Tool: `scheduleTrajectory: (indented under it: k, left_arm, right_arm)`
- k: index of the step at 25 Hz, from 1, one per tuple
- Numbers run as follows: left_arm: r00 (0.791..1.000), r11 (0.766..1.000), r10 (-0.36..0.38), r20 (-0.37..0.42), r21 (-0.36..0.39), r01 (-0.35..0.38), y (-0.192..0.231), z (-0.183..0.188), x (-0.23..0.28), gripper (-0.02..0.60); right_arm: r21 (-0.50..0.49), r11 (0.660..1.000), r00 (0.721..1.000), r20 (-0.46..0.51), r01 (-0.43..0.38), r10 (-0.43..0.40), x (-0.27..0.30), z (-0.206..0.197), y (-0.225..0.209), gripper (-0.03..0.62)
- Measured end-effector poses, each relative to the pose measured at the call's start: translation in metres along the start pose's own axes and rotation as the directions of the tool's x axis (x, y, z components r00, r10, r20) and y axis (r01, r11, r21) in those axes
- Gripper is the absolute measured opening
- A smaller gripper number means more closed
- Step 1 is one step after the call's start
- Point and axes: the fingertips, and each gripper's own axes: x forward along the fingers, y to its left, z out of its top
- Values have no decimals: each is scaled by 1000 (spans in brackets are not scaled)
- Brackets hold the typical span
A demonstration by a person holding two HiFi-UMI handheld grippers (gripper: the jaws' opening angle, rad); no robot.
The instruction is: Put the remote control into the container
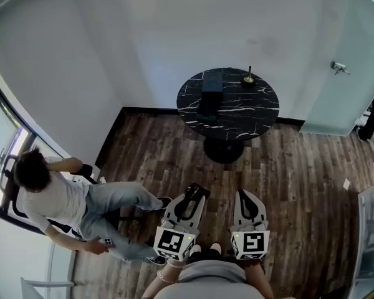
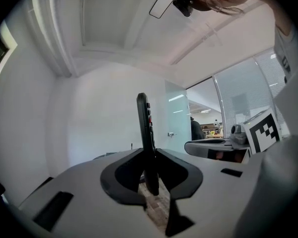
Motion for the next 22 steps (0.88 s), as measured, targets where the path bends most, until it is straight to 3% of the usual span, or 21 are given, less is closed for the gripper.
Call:
scheduleTrajectory:
  k: [13,22]
  left_arm:
    - [999,999,37,-19,12,-37,5,-5,20,81]
    - [999,999,-39,-17,11,39,12,-7,62,81]
  right_arm:
    - [-29,999,999,-14,40,-40,-2,-8,-44,12]
    - [-22,996,996,-2,91,-91,22,-6,-61,12]
